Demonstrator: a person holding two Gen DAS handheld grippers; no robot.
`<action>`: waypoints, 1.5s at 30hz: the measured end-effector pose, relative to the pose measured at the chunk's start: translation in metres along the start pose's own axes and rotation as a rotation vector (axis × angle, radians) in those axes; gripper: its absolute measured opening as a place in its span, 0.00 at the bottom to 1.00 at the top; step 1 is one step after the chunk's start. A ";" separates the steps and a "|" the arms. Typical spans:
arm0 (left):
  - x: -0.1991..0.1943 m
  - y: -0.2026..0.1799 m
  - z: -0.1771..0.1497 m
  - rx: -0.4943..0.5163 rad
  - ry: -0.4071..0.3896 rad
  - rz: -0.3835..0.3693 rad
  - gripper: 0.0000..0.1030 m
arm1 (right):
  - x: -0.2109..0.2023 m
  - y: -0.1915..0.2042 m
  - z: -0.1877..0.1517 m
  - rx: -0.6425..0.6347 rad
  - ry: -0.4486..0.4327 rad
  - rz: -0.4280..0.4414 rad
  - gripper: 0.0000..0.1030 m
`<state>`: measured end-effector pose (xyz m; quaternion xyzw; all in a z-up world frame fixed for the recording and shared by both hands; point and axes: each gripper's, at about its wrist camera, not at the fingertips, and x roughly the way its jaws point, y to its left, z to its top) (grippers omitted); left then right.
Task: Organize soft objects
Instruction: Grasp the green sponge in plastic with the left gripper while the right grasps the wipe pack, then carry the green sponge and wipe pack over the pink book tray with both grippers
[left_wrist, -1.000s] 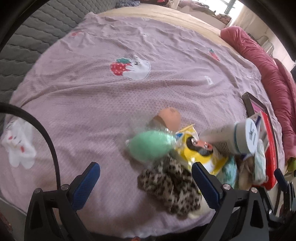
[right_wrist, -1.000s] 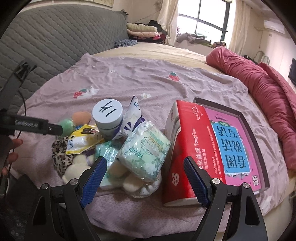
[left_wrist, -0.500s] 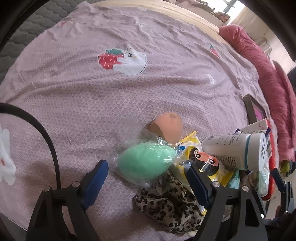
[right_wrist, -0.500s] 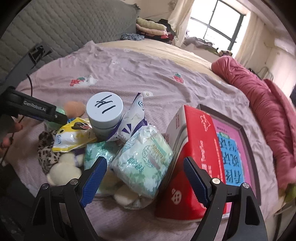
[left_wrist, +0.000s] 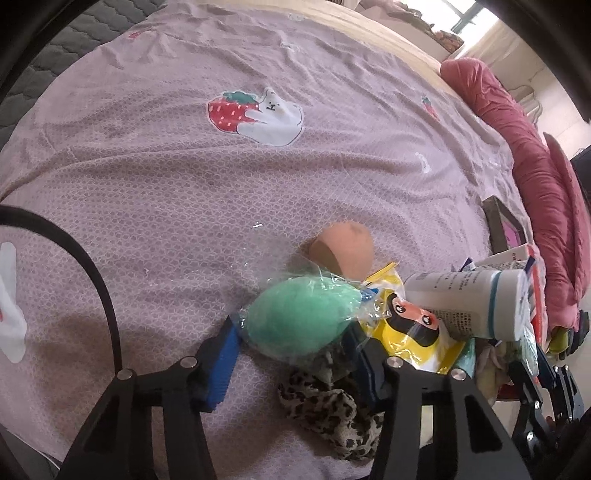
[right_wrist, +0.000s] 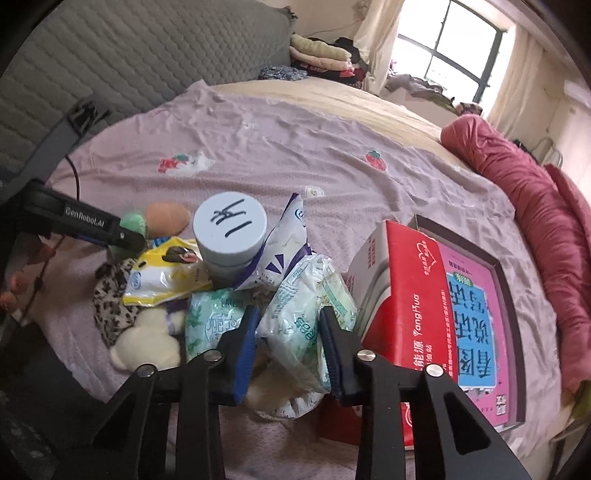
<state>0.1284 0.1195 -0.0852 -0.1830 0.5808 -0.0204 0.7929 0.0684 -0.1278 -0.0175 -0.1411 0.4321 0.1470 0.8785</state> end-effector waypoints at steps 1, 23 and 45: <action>-0.003 0.001 -0.001 -0.004 -0.008 -0.007 0.53 | -0.003 -0.005 0.000 0.031 -0.002 0.019 0.30; -0.102 -0.083 -0.022 0.151 -0.170 -0.109 0.53 | -0.051 -0.055 -0.001 0.237 -0.115 0.141 0.17; -0.083 -0.310 -0.044 0.554 -0.122 -0.175 0.53 | -0.107 -0.230 -0.049 0.505 -0.208 -0.148 0.17</action>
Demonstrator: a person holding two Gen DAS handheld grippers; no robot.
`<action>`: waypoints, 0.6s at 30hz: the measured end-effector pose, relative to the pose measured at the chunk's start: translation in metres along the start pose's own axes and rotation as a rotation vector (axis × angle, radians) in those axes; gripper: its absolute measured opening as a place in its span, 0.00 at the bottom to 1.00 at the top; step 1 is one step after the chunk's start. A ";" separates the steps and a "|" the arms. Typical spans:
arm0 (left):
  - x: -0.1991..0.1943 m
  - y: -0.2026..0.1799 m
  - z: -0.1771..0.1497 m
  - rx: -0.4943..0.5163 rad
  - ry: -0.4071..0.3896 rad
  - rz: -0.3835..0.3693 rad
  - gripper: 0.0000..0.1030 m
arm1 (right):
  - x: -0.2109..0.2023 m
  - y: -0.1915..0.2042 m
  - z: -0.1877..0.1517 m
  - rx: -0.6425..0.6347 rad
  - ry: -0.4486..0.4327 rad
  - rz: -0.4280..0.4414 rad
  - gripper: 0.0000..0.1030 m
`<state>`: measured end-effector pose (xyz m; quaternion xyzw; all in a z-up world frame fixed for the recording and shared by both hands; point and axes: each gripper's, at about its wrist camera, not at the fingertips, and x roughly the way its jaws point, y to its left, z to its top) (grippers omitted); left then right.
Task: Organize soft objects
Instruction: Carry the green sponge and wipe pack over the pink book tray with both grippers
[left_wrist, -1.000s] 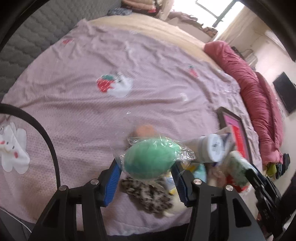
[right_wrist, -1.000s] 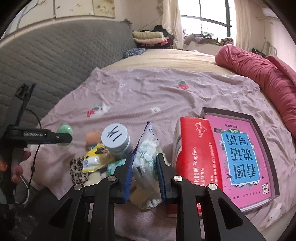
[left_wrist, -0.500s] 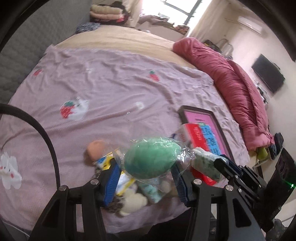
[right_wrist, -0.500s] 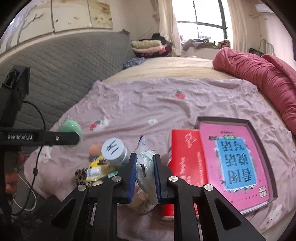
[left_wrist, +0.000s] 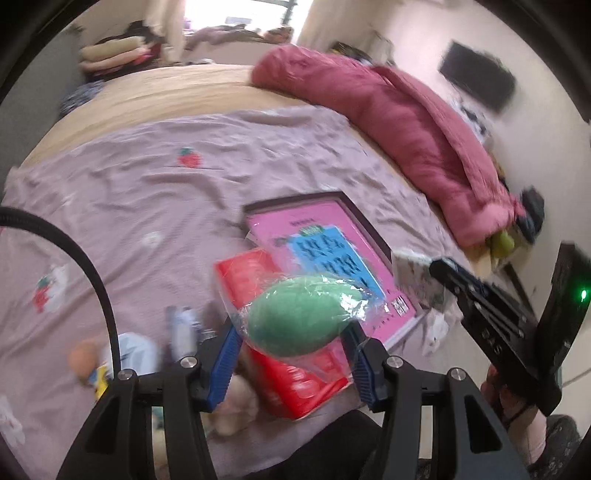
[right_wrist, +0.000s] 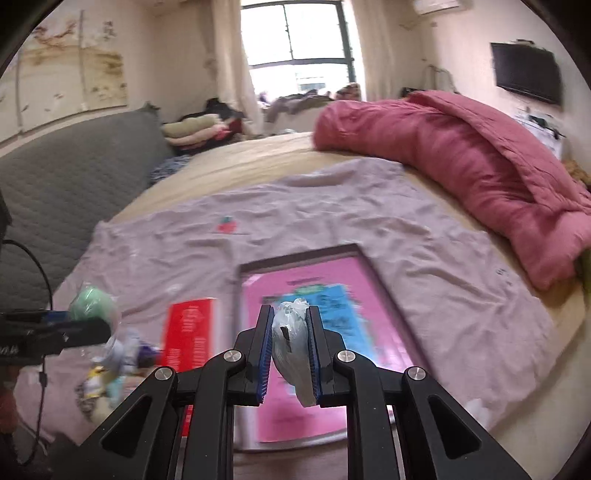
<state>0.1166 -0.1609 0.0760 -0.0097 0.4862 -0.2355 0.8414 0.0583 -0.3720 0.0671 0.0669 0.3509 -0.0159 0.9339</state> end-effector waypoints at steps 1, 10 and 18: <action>0.008 -0.013 0.002 0.025 0.012 -0.001 0.53 | 0.003 -0.009 -0.002 0.004 0.006 -0.012 0.17; 0.074 -0.082 0.002 0.162 0.118 0.017 0.53 | 0.025 -0.056 -0.020 0.017 0.064 -0.071 0.17; 0.129 -0.104 -0.002 0.176 0.209 0.046 0.53 | 0.038 -0.073 -0.029 0.001 0.078 -0.113 0.17</action>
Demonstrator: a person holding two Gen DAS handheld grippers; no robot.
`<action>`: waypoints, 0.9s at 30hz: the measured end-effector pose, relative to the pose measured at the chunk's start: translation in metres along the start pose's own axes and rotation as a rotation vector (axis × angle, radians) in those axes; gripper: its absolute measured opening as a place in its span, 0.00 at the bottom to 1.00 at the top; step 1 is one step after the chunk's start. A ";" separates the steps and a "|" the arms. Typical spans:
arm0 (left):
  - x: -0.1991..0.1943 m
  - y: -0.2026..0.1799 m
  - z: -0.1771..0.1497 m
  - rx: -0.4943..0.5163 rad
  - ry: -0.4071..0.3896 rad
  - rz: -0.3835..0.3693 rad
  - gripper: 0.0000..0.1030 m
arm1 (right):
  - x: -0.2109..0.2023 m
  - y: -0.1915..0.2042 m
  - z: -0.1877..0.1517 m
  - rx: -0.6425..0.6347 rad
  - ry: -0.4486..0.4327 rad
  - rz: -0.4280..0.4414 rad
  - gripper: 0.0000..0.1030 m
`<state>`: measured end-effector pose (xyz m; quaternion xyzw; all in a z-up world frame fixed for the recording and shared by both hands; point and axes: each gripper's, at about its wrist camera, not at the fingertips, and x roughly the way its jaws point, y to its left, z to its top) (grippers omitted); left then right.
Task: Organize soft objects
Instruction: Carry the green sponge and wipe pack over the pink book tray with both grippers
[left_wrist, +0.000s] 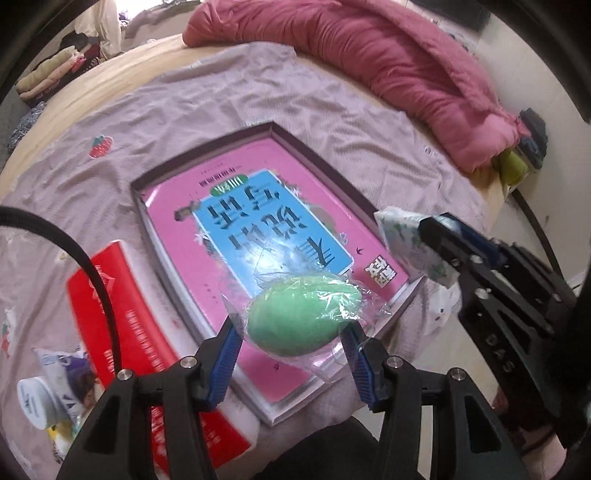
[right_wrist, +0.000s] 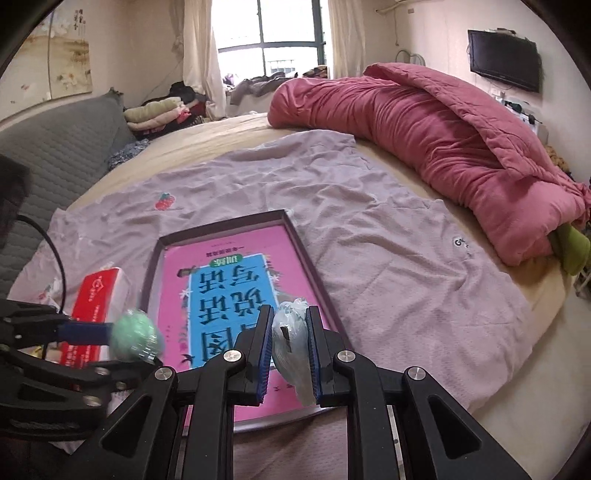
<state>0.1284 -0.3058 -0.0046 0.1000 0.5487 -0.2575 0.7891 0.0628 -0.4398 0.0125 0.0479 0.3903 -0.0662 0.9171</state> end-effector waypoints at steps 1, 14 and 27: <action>0.006 -0.002 0.001 0.007 0.008 0.004 0.53 | 0.001 -0.001 -0.001 -0.005 0.002 -0.008 0.17; 0.038 -0.014 0.001 0.051 0.074 0.035 0.54 | 0.037 0.007 -0.018 -0.110 0.061 -0.061 0.17; 0.051 0.003 0.002 0.027 0.108 0.074 0.54 | 0.051 0.003 -0.025 -0.010 0.132 0.146 0.28</action>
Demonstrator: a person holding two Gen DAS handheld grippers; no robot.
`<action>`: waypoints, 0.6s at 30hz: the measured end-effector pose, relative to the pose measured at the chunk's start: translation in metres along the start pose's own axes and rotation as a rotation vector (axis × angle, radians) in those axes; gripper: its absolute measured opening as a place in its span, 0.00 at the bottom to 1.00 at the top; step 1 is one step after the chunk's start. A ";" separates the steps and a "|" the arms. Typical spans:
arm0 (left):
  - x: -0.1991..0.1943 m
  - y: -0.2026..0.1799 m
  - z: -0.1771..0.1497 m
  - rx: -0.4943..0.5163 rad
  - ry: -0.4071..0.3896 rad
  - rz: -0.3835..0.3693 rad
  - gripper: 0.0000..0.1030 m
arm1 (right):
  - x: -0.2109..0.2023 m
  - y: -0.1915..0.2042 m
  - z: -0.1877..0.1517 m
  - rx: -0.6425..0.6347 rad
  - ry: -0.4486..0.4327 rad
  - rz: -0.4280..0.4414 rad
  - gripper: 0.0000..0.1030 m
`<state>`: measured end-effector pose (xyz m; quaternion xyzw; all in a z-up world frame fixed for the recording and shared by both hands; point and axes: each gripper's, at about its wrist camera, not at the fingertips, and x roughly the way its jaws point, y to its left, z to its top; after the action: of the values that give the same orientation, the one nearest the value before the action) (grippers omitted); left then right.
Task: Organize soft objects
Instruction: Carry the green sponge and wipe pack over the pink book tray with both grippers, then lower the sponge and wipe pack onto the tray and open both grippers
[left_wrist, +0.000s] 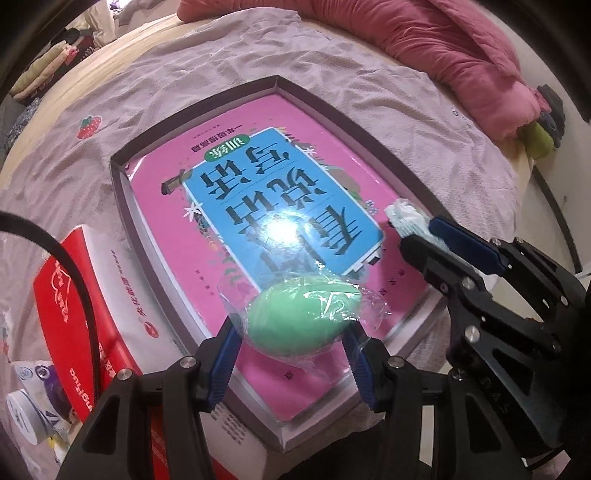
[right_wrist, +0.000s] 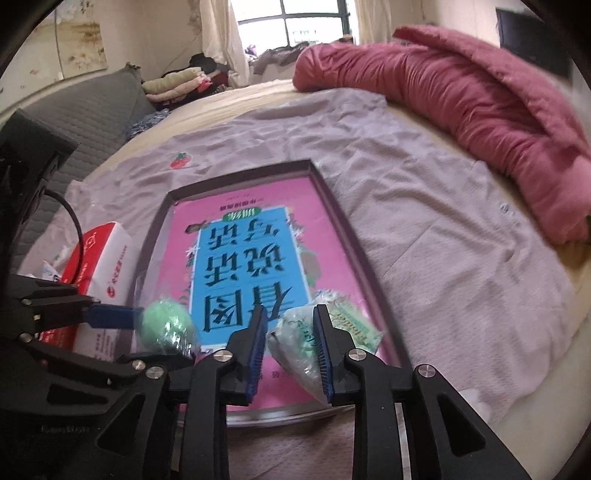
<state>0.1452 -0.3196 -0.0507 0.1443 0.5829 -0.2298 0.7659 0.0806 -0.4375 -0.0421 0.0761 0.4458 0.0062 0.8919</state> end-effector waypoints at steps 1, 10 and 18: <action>0.001 0.000 0.000 0.004 0.002 0.003 0.54 | 0.001 -0.001 -0.001 0.004 0.006 0.005 0.30; 0.012 -0.010 0.004 0.062 0.031 0.043 0.55 | -0.008 -0.013 -0.010 0.041 0.018 -0.005 0.45; 0.028 -0.022 0.002 0.113 0.078 0.102 0.56 | -0.040 -0.020 -0.007 0.066 -0.039 -0.033 0.54</action>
<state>0.1412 -0.3449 -0.0760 0.2258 0.5903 -0.2173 0.7439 0.0497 -0.4598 -0.0170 0.0980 0.4296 -0.0246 0.8973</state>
